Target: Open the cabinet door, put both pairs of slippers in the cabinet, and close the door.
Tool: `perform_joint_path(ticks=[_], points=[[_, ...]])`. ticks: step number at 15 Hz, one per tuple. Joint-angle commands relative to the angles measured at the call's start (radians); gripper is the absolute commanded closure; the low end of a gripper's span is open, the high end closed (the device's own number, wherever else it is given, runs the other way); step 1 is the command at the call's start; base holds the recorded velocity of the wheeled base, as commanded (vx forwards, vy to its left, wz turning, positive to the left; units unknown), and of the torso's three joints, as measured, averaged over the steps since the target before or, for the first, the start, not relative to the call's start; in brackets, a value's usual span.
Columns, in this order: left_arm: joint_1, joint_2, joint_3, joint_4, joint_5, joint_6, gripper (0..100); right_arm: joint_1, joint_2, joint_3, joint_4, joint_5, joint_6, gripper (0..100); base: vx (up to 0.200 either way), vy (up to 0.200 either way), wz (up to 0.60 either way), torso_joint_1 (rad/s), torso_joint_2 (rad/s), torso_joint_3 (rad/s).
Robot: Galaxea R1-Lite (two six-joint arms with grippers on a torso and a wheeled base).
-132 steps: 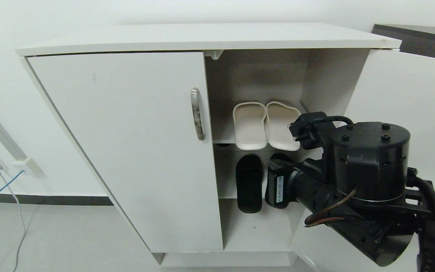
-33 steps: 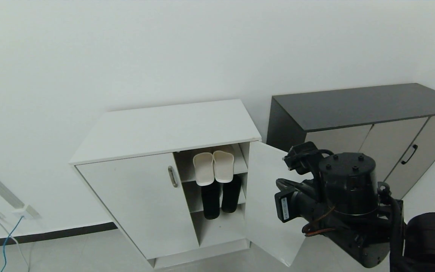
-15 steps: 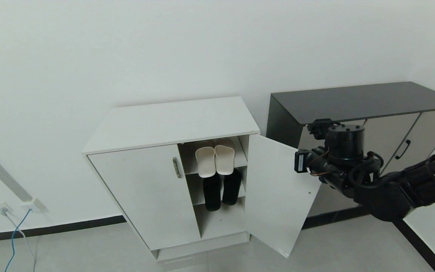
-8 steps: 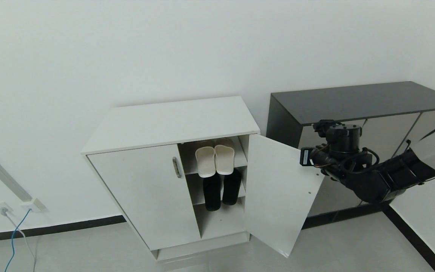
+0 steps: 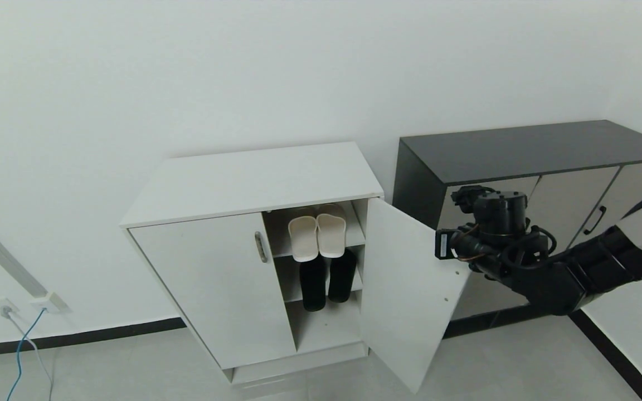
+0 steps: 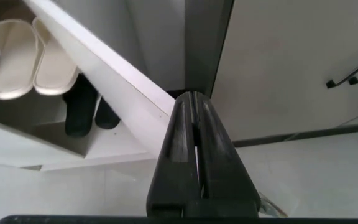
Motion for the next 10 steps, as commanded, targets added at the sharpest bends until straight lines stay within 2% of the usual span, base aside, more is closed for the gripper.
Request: perform_joint_path(ticks=[1, 3, 10], points=[[0.0, 0.0, 0.0, 0.0, 0.0, 0.0, 100, 0.066, -0.066, 0.054, 0.0, -0.001, -0.001, 100, 0.0, 0.0, 0.0, 0.0, 0.0, 0.0], [0.0, 0.0, 0.0, 0.0, 0.0, -0.002, 100, 0.107, -0.103, 0.079, 0.0, -0.004, -0.002, 100, 0.0, 0.0, 0.0, 0.0, 0.0, 0.0], [0.0, 0.0, 0.0, 0.0, 0.002, -0.002, 100, 0.133, -0.168, 0.152, -0.011, 0.015, -0.028, 100, 0.0, 0.0, 0.0, 0.0, 0.0, 0.0]])
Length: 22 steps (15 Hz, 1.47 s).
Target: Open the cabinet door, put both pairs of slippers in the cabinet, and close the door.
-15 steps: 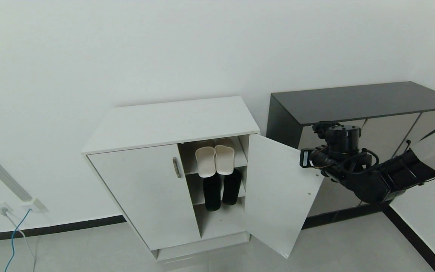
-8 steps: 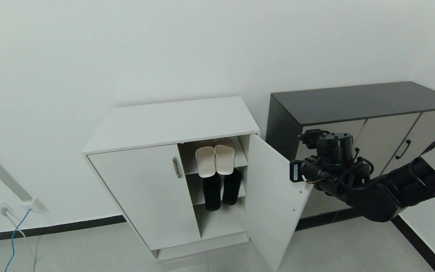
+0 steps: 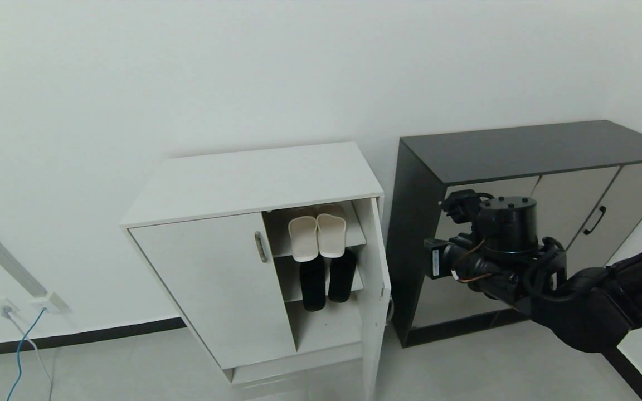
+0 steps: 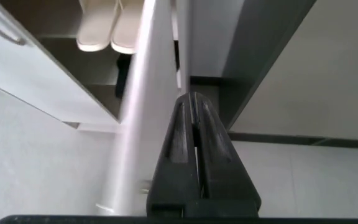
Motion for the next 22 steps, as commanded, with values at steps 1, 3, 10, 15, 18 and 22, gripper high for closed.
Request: perform_joint_path(ticks=[1, 3, 10, 15, 18, 22], points=[[0.0, 0.0, 0.0, 0.0, 0.0, 0.0, 100, 0.01, -0.02, 0.009, -0.001, 0.001, -0.001, 100, 0.0, 0.0, 0.0, 0.0, 0.0, 0.0], [0.0, 0.0, 0.0, 0.0, 0.002, 0.0, 100, 0.018, -0.02, 0.011, -0.001, -0.002, -0.001, 100, 0.0, 0.0, 0.0, 0.0, 0.0, 0.0], [0.0, 0.0, 0.0, 0.0, 0.002, 0.0, 100, 0.03, -0.03, 0.037, -0.001, 0.009, 0.0, 100, 0.0, 0.0, 0.51, 0.001, 0.0, 0.001], [0.0, 0.0, 0.0, 0.0, 0.0, 0.0, 100, 0.03, -0.036, 0.075, -0.001, 0.06, -0.014, 100, 0.0, 0.0, 0.0, 0.0, 0.0, 0.0], [0.0, 0.0, 0.0, 0.0, 0.002, 0.0, 100, 0.03, -0.052, 0.12, 0.001, 0.057, -0.069, 100, 0.0, 0.0, 0.0, 0.0, 0.0, 0.0], [0.0, 0.0, 0.0, 0.0, 0.0, 0.0, 100, 0.03, -0.004, 0.133, -0.001, 0.057, -0.084, 100, 0.0, 0.0, 0.0, 0.0, 0.0, 0.0]])
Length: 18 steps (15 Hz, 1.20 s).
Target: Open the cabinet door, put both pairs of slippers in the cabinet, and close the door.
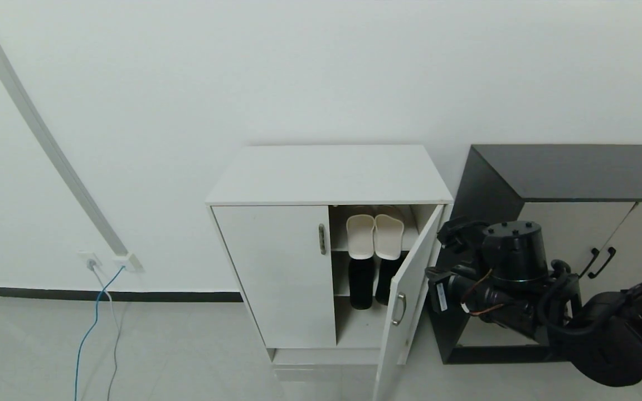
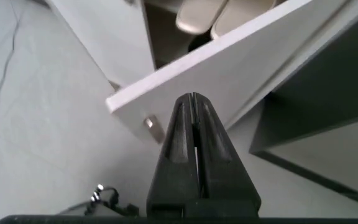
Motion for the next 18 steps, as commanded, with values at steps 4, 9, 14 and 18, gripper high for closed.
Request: perform_joint_path(ticks=[4, 9, 14, 18], points=[[0.0, 0.0, 0.0, -0.001, 0.0, -0.001, 100, 0.008, 0.104, -0.043, -0.004, 0.001, 0.006, 100, 0.0, 0.0, 0.0, 0.0, 0.0, 0.0], [0.0, 0.0, 0.0, -0.001, 0.0, -0.001, 100, 0.041, 0.231, -0.146, -0.08, -0.006, 0.095, 100, 0.0, 0.0, 0.0, 0.0, 0.0, 0.0], [0.0, 0.0, 0.0, -0.001, 0.0, -0.001, 100, 0.043, 0.222, -0.113, -0.155, 0.004, 0.103, 100, 0.0, 0.0, 0.0, 0.0, 0.0, 0.0], [0.0, 0.0, 0.0, -0.001, 0.0, -0.001, 100, 0.048, 0.175, 0.008, -0.222, 0.097, 0.09, 100, 0.0, 0.0, 0.0, 0.0, 0.0, 0.0]])
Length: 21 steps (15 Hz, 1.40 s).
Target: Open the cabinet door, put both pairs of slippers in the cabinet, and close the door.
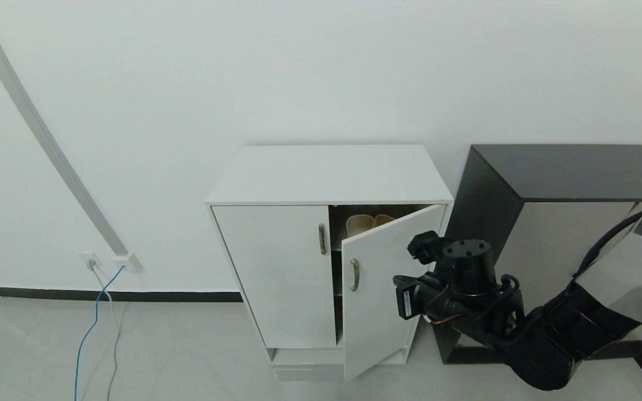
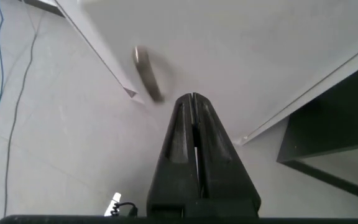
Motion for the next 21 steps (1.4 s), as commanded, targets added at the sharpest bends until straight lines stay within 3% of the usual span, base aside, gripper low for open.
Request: perform_joint_path(ticks=[1, 5, 8, 12, 21], points=[[0.0, 0.0, 0.0, 0.0, 0.0, 0.001, 100, 0.005, -0.047, 0.105, -0.039, 0.062, -0.02, 100, 0.0, 0.0, 0.0, 0.0, 0.0, 0.0], [0.0, 0.0, 0.0, 0.0, 0.002, 0.001, 100, 0.01, -0.094, 0.251, -0.127, 0.083, -0.031, 100, 0.1, 0.0, 0.0, 0.001, 0.0, 0.001], [0.0, 0.0, 0.0, 0.0, 0.002, 0.0, 100, 0.022, -0.096, 0.265, -0.131, 0.082, -0.032, 100, 0.2, 0.0, 0.0, 0.001, 0.0, 0.001], [0.0, 0.0, 0.0, 0.0, 0.002, 0.0, 100, 0.025, -0.065, 0.24, -0.131, 0.082, -0.029, 100, 0.0, 0.0, 0.0, 0.0, 0.0, 0.0], [0.0, 0.0, 0.0, 0.0, 0.002, 0.0, 100, -0.032, 0.142, -0.071, -0.139, 0.08, -0.025, 100, 0.0, 0.0, 0.0, 0.0, 0.0, 0.0]])
